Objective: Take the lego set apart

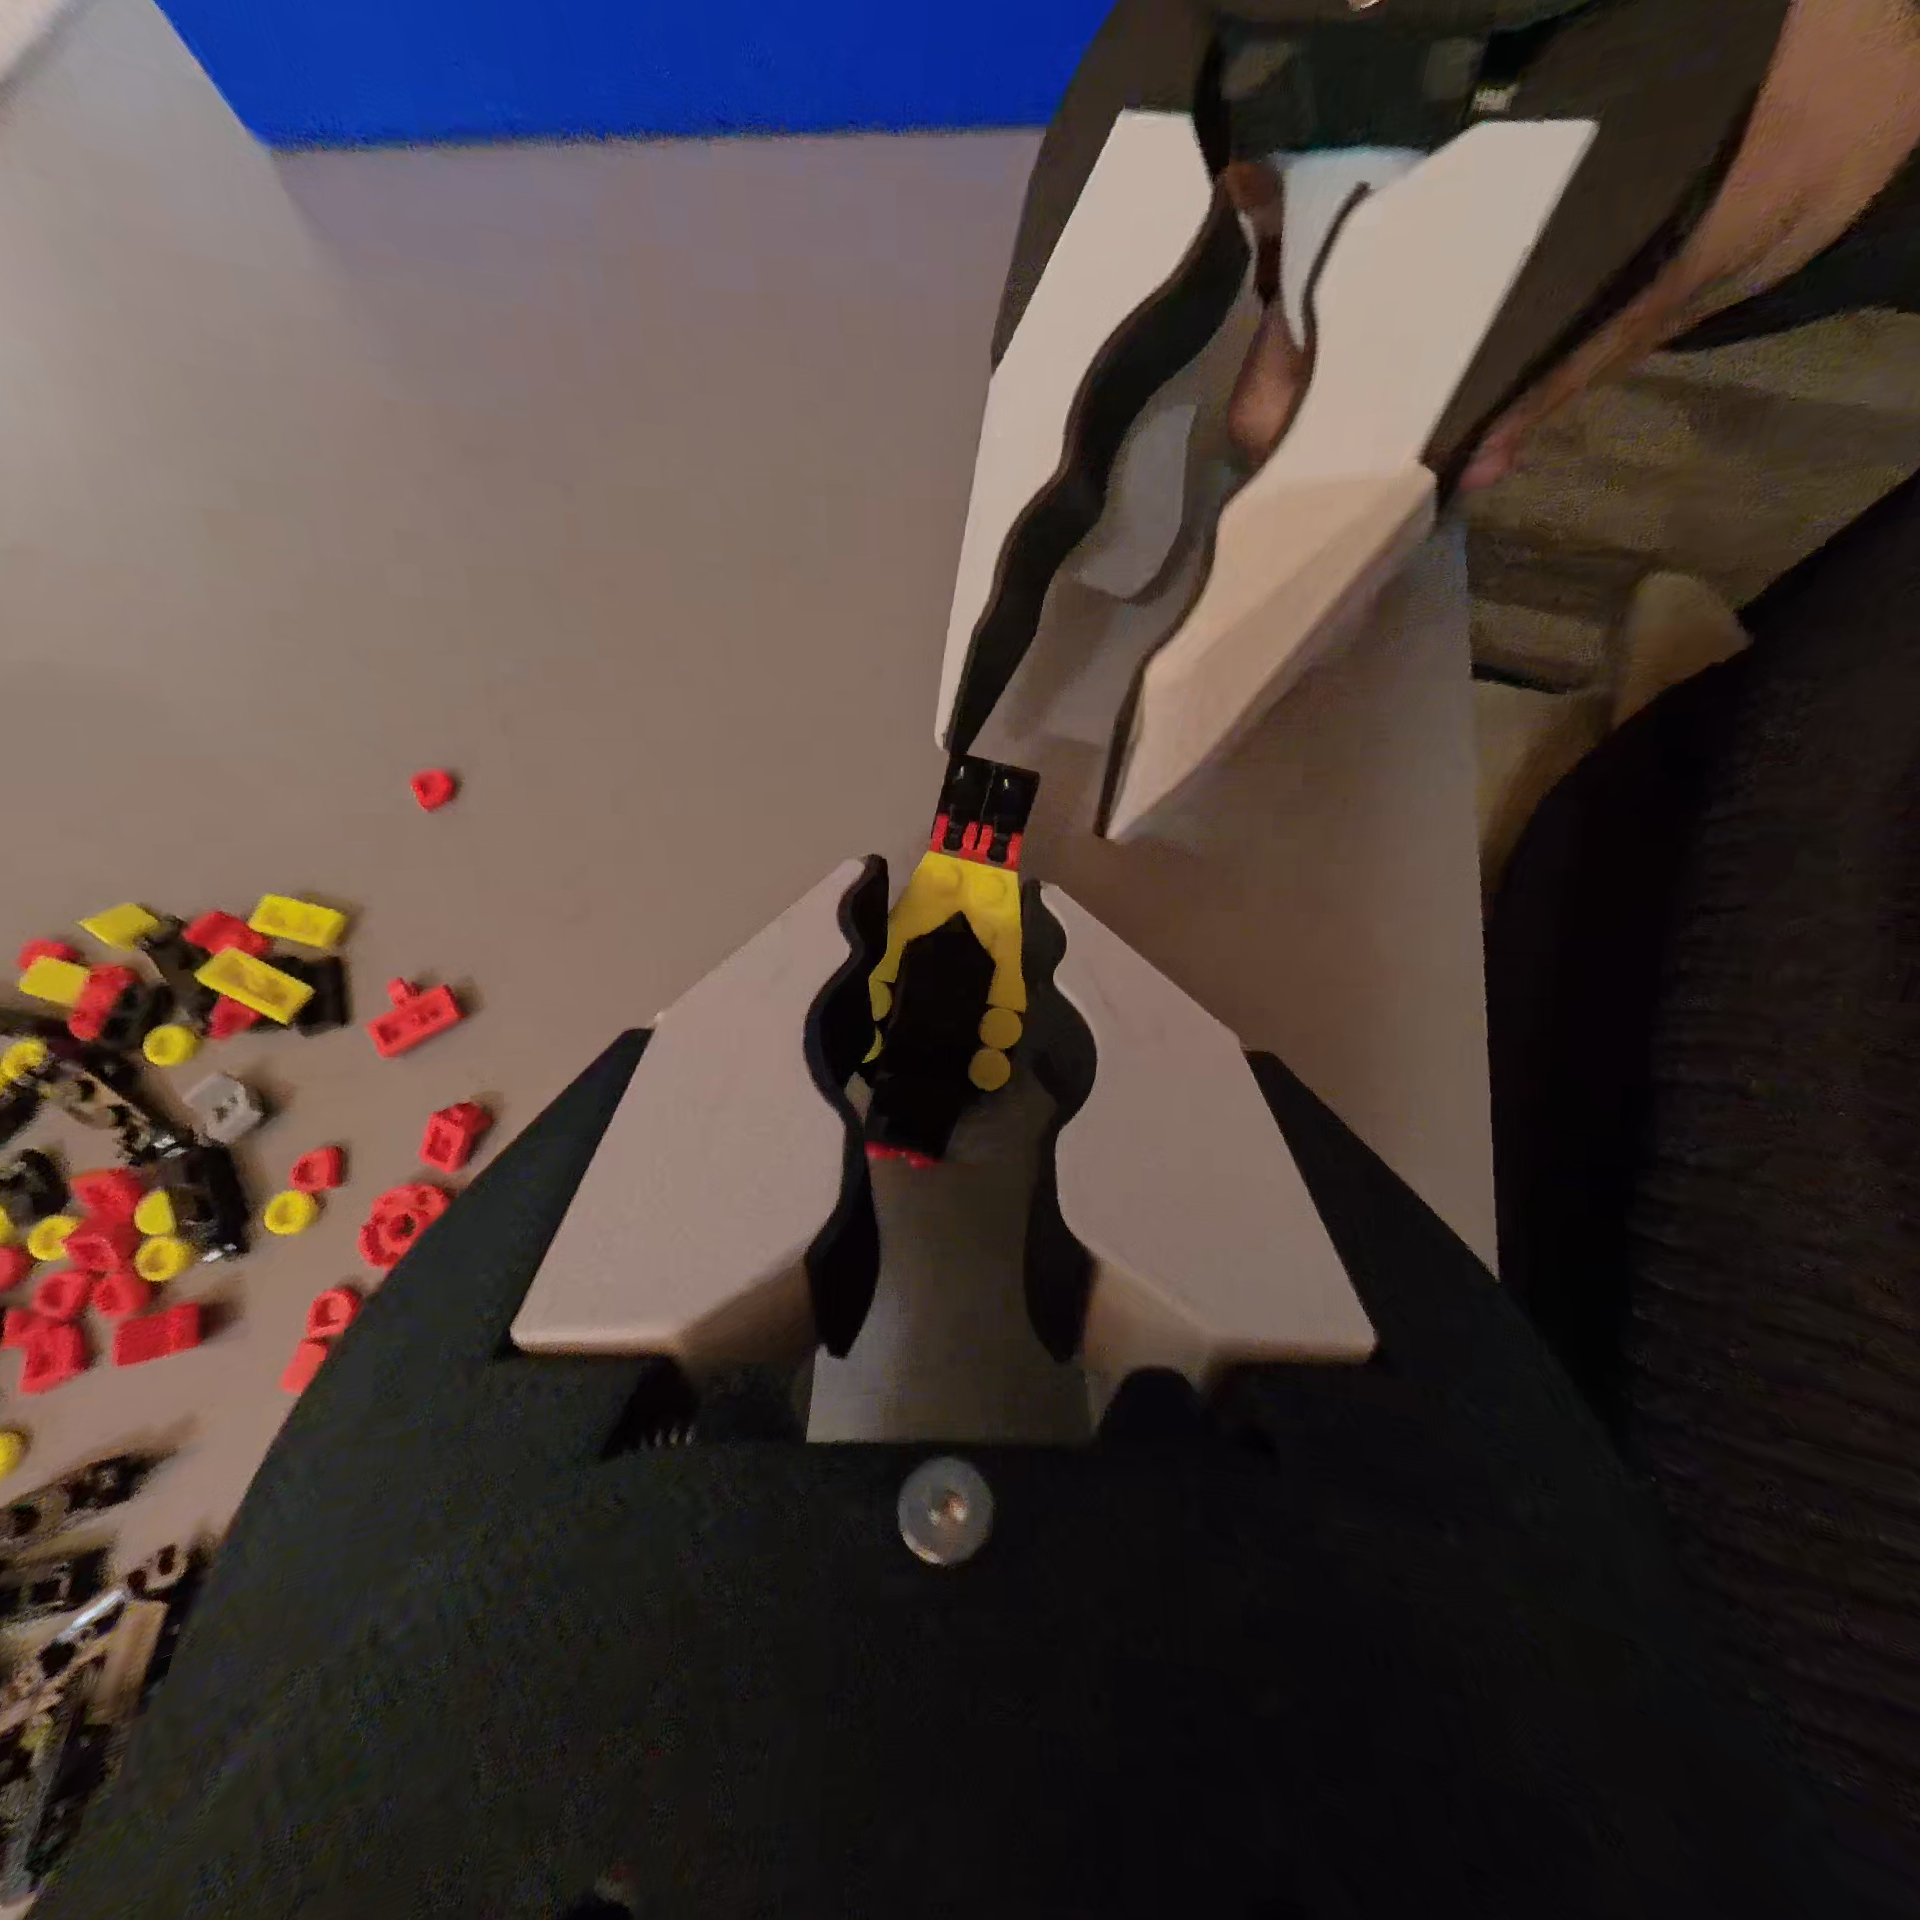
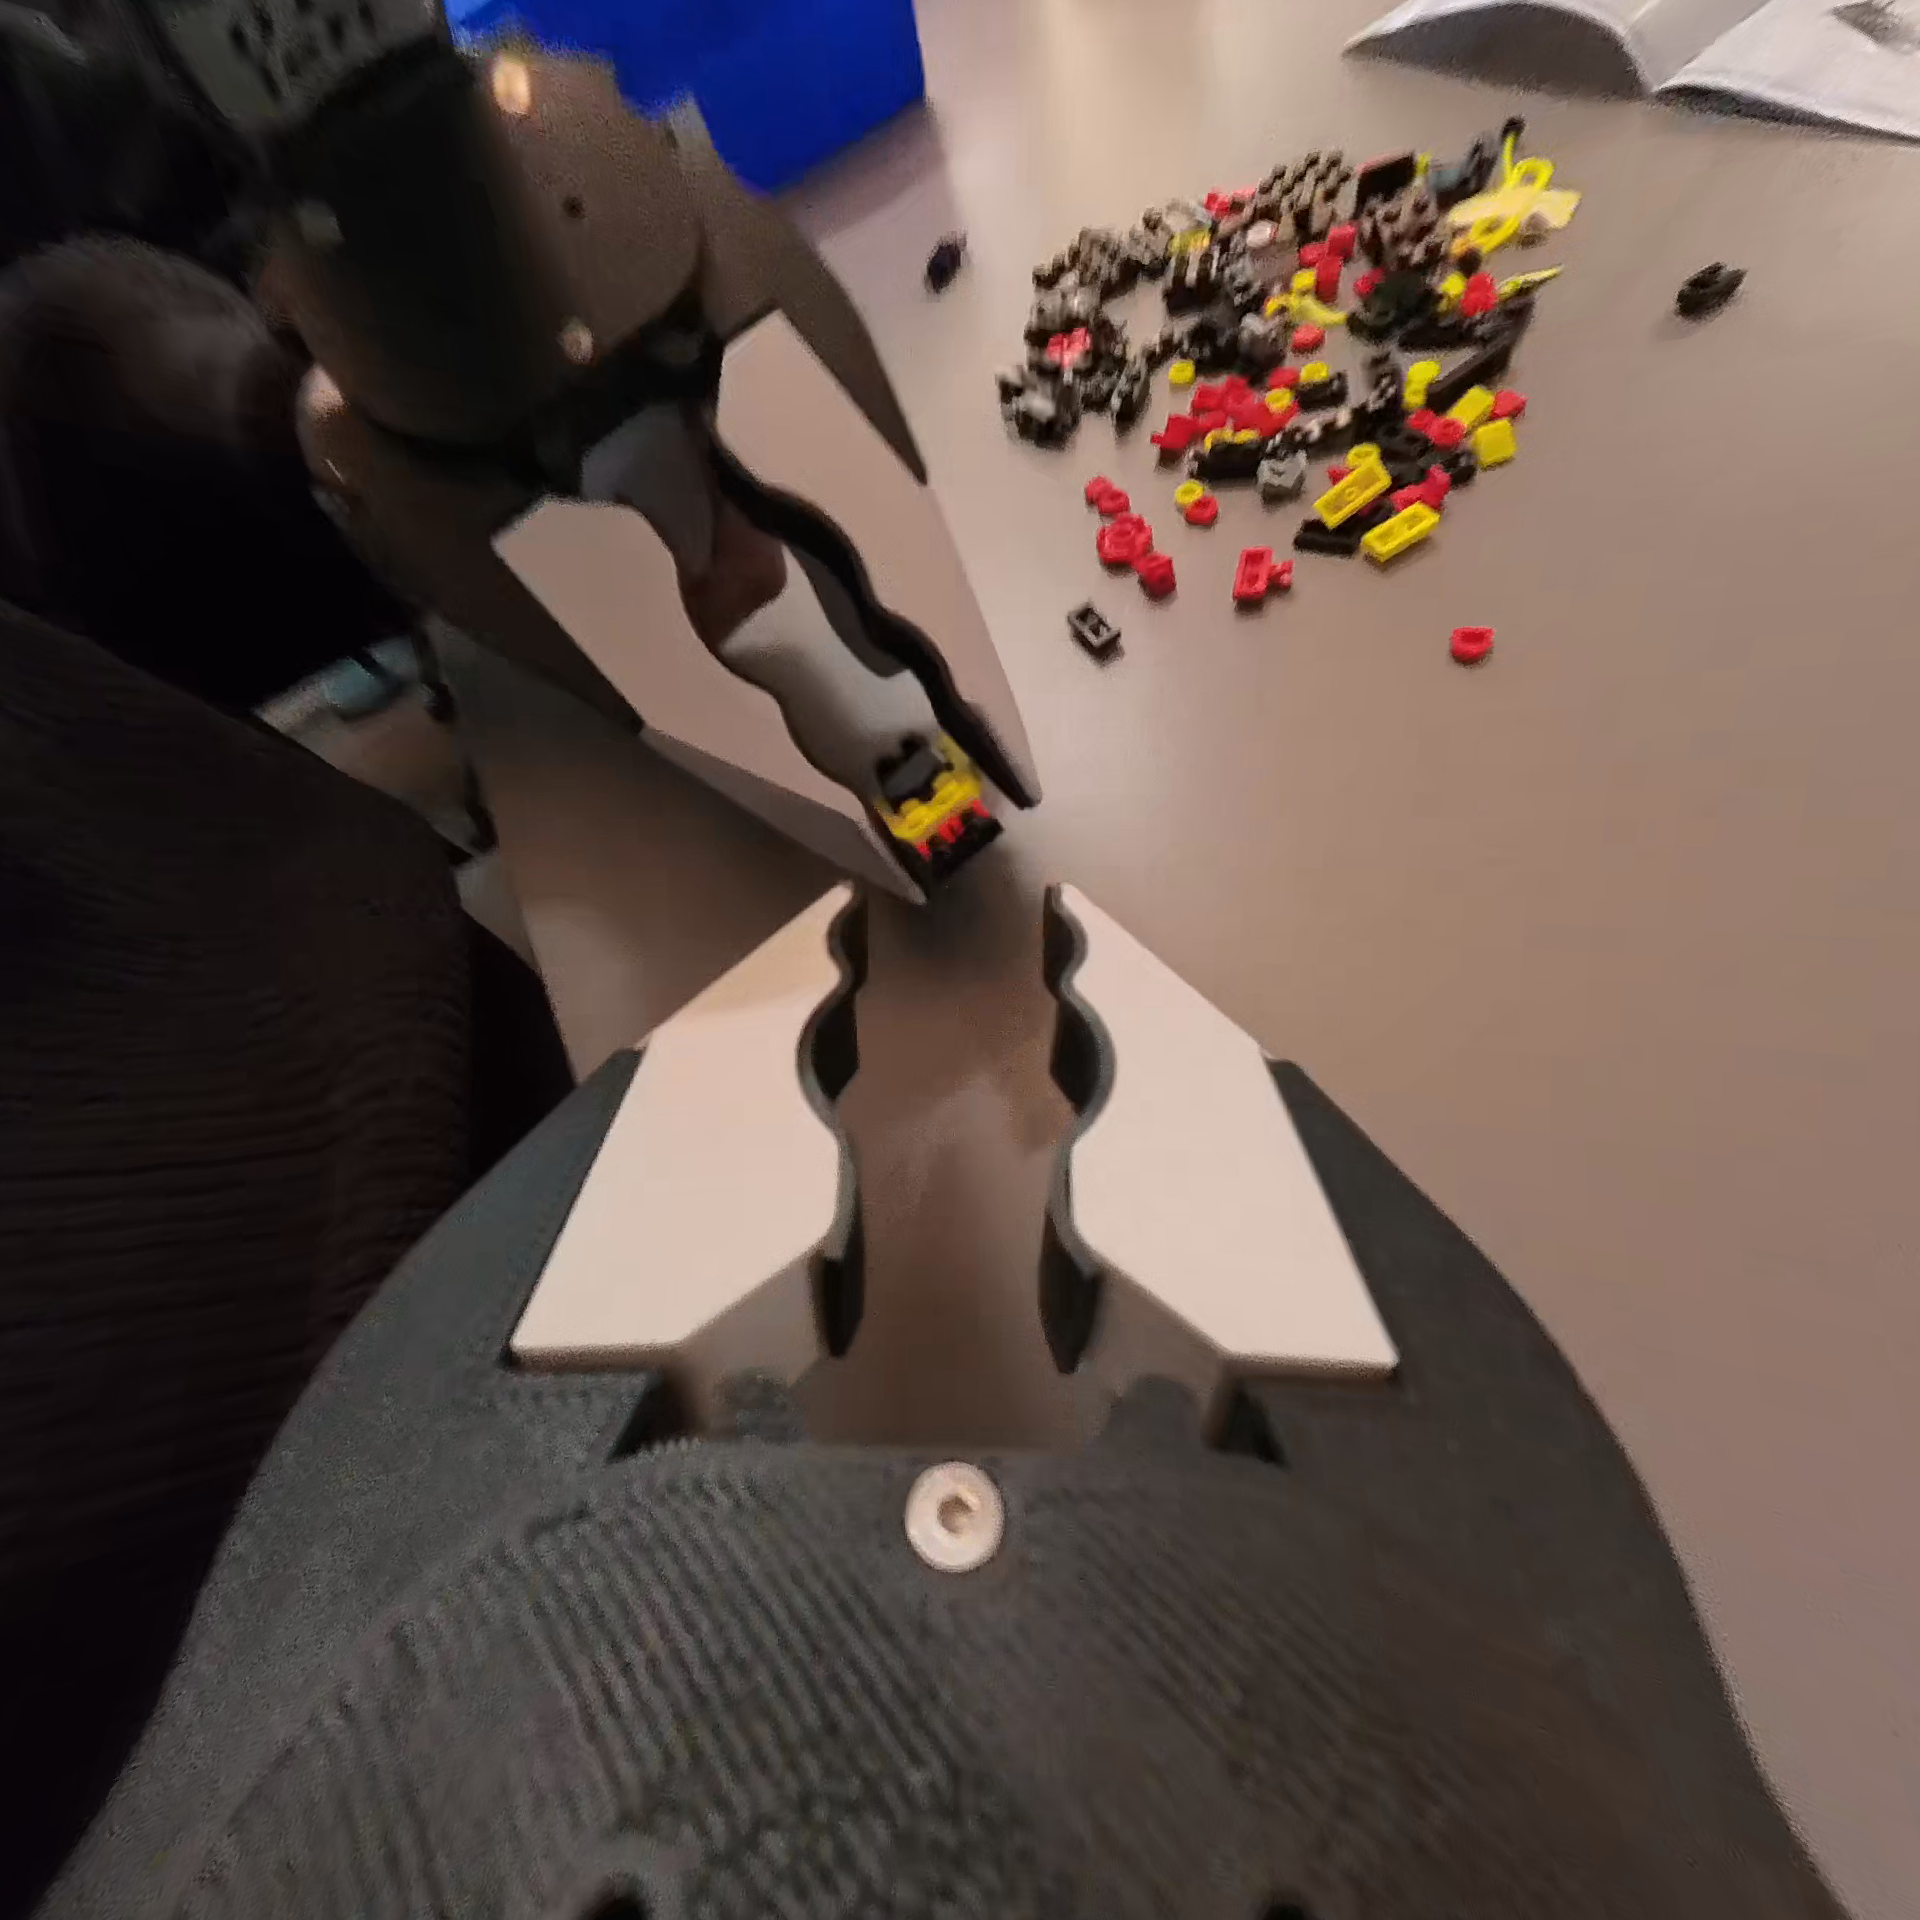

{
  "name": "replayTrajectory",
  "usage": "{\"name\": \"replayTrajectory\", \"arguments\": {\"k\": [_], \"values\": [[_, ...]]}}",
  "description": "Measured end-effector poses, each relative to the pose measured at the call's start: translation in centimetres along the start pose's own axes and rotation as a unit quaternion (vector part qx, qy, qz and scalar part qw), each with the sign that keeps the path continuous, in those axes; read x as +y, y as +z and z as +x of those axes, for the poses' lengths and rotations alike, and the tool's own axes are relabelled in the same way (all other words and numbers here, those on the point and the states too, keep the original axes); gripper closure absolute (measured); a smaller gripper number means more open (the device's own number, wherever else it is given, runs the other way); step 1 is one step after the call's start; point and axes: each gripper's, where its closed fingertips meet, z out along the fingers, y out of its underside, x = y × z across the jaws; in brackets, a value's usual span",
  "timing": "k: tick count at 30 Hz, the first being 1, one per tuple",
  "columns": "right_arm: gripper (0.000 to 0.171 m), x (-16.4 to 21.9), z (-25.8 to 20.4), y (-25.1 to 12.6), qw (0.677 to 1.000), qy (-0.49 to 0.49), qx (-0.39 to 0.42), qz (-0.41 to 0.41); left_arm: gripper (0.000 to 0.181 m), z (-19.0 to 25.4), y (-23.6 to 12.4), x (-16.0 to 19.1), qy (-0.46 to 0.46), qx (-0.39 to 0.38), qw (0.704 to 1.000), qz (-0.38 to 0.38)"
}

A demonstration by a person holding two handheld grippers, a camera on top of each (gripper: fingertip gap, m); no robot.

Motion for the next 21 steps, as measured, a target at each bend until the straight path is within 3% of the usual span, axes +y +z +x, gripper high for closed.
{"name": "replayTrajectory", "arguments": {"k": [4, 11, 16, 21], "values": [[0.141, -1.8, 0.0, -1.2, 0.994, 0.081, -0.052, 0.06, 0.159, 0.0, -0.5, -1.1, 0.03, -0.019, 0.999, 0.025], [0.143, -1.7, -0.9, -0.9, 0.99, 0.107, -0.073, 0.054, 0.159, 0.1, -0.3, -1.6, 0.08, -0.071, 0.994, 0.015], [0.164, -2.4, -0.2, -1.5, 0.985, 0.137, -0.067, 0.082, 0.158, 0.2, -0.7, -3.1, 0.142, -0.121, 0.982, 0.037], [0.166, -2.9, -0.4, -2.0, 0.971, 0.186, -0.11, 0.1, 0.16, 0.5, -1.5, -4.2, 0.145, -0.12, 0.979, 0.079]]}}
